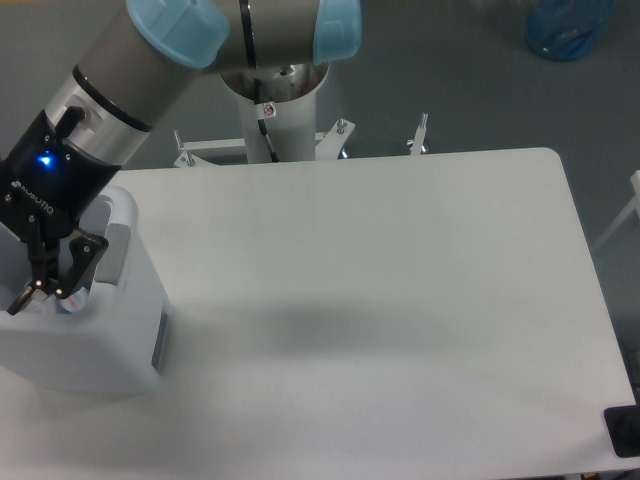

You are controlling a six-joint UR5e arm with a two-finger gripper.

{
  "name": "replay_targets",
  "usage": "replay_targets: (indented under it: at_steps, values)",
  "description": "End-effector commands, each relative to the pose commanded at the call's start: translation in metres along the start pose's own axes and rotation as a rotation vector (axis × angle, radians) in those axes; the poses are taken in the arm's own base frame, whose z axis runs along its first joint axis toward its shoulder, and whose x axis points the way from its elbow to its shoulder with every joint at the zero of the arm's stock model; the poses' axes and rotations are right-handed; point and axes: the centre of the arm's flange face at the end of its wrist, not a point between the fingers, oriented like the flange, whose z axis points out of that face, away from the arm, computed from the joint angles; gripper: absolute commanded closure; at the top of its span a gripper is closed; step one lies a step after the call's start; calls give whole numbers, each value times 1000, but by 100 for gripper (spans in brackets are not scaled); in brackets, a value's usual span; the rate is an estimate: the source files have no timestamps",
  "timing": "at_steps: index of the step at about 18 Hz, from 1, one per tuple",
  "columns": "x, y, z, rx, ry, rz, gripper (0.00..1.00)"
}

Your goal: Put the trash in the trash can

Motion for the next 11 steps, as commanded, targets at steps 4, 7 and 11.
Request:
replay_targets:
  at_steps: [4,7,11]
  values:
    - [-88,16,-53,37,-109,-80,0]
    - [-172,49,-94,52,-192,-168,0]
    - [-259,117,-149,31,-284,-103,0]
